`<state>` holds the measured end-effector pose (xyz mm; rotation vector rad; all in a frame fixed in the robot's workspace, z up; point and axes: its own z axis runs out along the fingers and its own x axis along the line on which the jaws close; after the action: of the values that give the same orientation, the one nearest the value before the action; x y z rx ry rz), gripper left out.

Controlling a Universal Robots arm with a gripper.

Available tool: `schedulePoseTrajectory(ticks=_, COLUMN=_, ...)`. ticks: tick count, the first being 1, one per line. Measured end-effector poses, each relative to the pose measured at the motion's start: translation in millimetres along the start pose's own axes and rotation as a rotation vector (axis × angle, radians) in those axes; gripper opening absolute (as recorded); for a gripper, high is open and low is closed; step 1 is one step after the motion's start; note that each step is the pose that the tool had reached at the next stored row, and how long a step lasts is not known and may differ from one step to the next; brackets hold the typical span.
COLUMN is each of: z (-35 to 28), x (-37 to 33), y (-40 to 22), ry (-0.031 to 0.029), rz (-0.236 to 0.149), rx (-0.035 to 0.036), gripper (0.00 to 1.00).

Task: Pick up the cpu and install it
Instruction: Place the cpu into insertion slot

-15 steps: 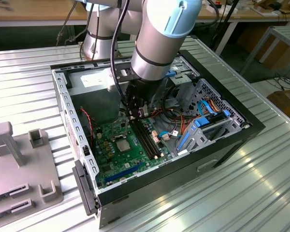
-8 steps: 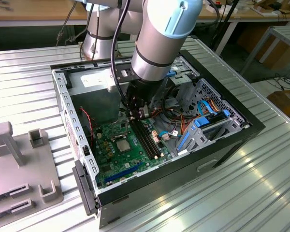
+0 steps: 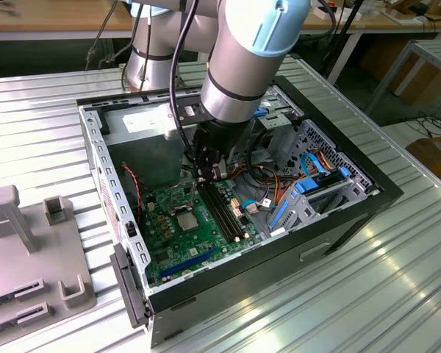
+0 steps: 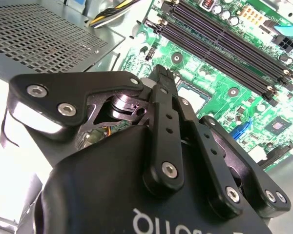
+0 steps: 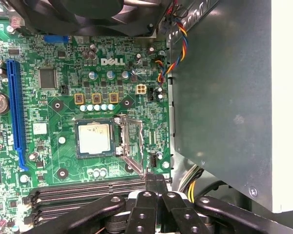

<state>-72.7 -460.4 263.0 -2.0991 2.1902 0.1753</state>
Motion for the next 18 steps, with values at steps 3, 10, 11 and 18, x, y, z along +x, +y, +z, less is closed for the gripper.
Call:
schedulePoseTrajectory(ticks=3, z=-0.1, x=0.5, y=0.0, ry=0.0002, rz=0.0, rx=-0.0001, gripper=0.11)
schedulePoseTrajectory(ticks=10, z=-0.6, x=3.7, y=-0.1, ry=0.001, rz=0.0, rx=0.0001, gripper=0.11)
schedulePoseTrajectory(ticks=11, z=-0.6, x=4.2, y=-0.2, ry=0.0012, rz=0.0, rx=0.0001, gripper=0.11)
schedulePoseTrajectory(ticks=18, z=-1.2, x=7.9, y=-0.3, ry=0.0054, rz=0.0, rx=0.0002, gripper=0.11)
